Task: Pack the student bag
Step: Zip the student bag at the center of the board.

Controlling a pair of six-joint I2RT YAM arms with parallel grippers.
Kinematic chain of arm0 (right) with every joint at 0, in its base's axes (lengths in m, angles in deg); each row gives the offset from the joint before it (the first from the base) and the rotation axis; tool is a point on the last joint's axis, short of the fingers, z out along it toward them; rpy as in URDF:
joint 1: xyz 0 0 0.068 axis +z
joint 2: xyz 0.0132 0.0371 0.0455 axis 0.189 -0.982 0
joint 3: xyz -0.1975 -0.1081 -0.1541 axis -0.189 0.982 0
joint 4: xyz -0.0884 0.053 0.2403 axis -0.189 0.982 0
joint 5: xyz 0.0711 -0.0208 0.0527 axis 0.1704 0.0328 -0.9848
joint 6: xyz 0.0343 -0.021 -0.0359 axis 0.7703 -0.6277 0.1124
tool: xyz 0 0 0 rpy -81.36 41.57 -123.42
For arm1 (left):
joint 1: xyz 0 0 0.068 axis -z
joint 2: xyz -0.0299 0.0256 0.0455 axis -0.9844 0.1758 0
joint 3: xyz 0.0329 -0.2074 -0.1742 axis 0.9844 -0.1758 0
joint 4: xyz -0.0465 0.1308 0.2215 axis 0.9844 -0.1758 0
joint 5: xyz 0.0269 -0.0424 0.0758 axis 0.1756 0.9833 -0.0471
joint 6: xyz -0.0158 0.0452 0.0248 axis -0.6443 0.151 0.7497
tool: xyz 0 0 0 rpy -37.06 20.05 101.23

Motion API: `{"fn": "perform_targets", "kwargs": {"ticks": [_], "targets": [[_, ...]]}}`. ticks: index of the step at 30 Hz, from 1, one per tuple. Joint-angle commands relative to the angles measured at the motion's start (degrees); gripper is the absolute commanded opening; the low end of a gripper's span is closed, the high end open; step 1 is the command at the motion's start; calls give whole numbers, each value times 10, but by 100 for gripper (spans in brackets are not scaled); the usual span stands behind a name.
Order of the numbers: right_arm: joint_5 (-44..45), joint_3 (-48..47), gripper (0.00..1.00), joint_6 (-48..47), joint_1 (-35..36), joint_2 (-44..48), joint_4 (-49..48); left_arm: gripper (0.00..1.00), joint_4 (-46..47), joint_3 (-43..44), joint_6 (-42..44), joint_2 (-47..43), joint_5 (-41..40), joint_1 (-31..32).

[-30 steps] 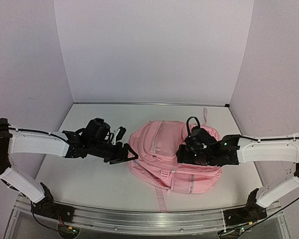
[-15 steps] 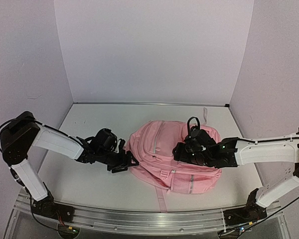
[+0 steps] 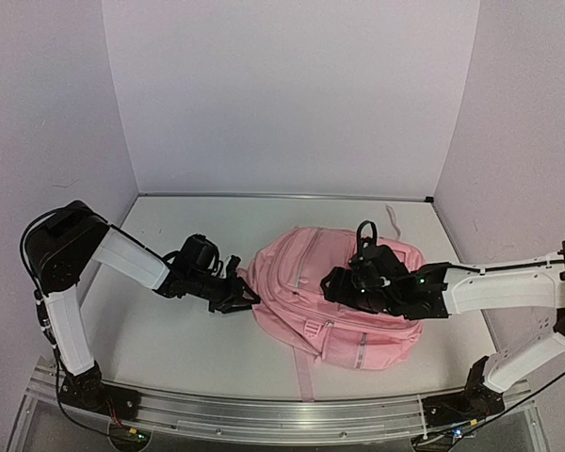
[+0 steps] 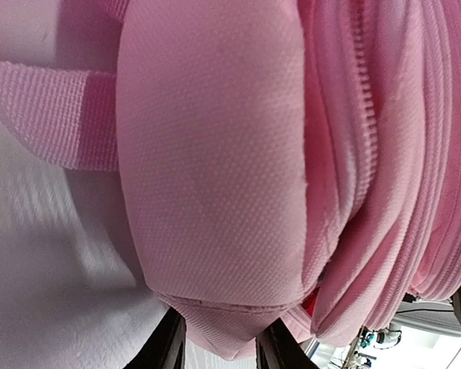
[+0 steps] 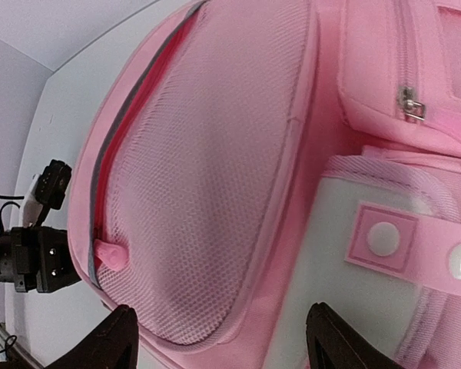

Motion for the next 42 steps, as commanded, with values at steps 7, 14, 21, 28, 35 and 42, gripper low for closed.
{"fn": "perform_targets", "kwargs": {"ticks": [7,14,21,28,35,42], "targets": [[14,11,74,11,2,8,-32,36,32,140,124,13,-56,-53],[32,9,76,-9,2,15,-20,60,-120,87,238,-118,-133,32],[52,-29,76,-37,2,-63,-20,60,-92,17,208,-160,-111,145],[87,-104,71,-143,2,-148,17,58,-45,-27,133,-156,-130,155],[84,-195,35,-85,-1,-244,14,57,8,-34,131,-132,-115,162],[53,-261,0,-5,-32,-296,-60,56,8,-26,146,-112,-137,195]]}}
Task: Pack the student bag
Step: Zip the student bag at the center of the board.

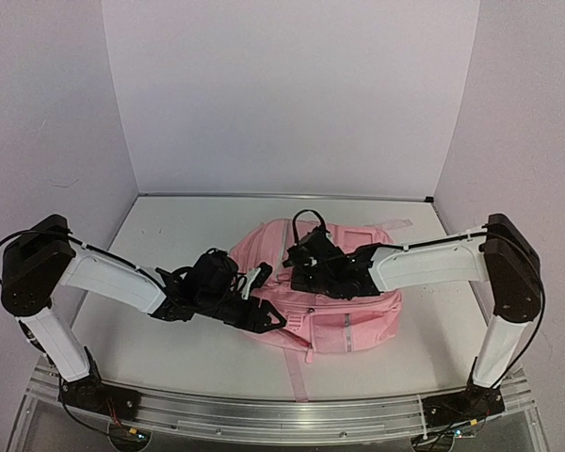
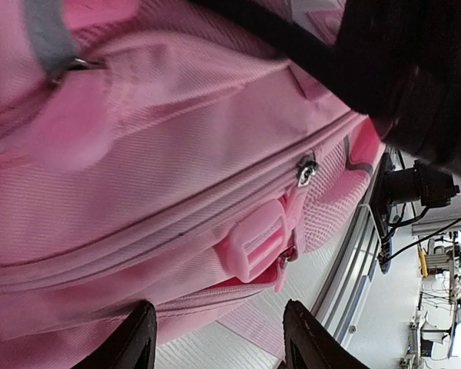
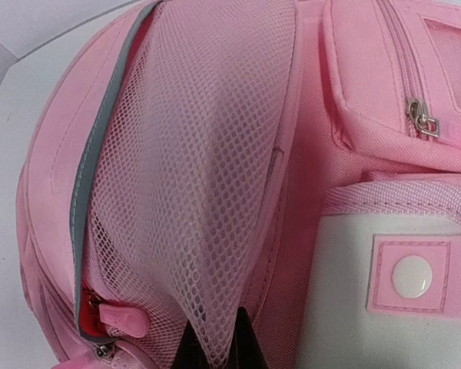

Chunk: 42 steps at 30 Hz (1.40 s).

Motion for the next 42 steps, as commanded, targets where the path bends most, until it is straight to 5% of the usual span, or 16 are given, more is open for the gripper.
{"fn": "perform_targets", "kwargs": {"ticks": [1,16,22,27,42], "targets": [[-23,-37,0,70,-34,-49,-115,57,25,11,9,5,-26,22],[69,-134,0,115,-43,-88,-126,54,-78,93,-53,54,-113,104],[68,-136,0,114,-43,-85,-126,35,-139,136,-59,68,-164,108],[63,-139,0,109,-42,-89,-126,44,-183,159,-51,43,-230,143],[57,-145,0,104,-43,-94,-126,44,-189,140,-85,-14,-241,182]]}}
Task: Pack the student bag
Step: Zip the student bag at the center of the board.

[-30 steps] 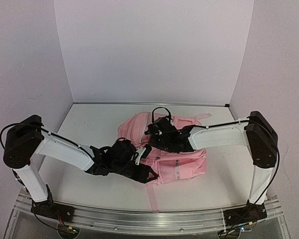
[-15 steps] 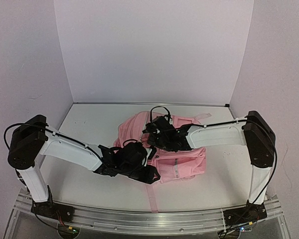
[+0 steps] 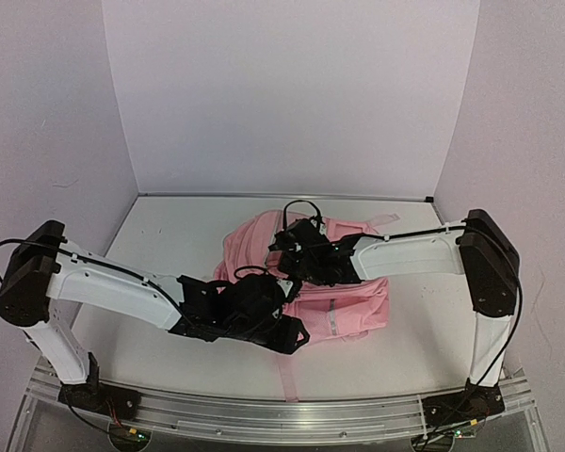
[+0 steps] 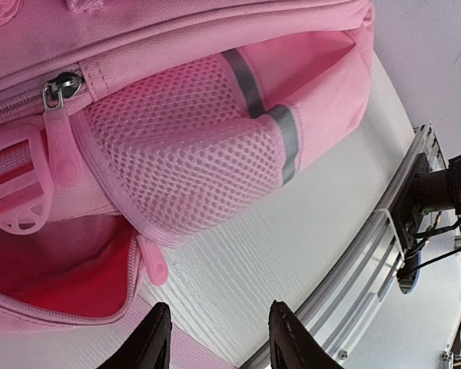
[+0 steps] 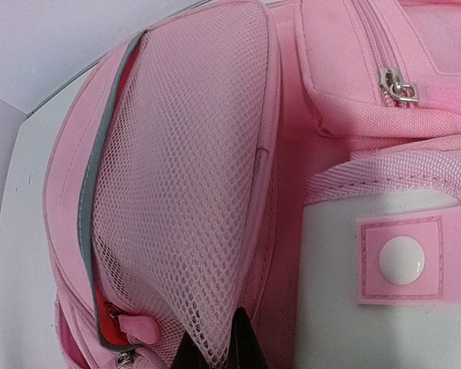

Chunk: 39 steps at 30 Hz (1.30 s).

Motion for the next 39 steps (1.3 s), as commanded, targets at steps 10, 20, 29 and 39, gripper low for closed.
{"fn": "perform_targets", "kwargs": {"ticks": [10,20,29,39], "targets": [[53,-50,0,18,-23,-21,-108,39,5,23,-19,27,99,-12],[52,-45,0,23,-23,-16,-108,37,22,8,-47,62,155,-67],[50,-45,0,24,-24,-18,-108,34,30,33,-26,101,177,-88],[48,-40,0,22,-23,-14,-112,25,22,35,-36,115,141,-104]]}}
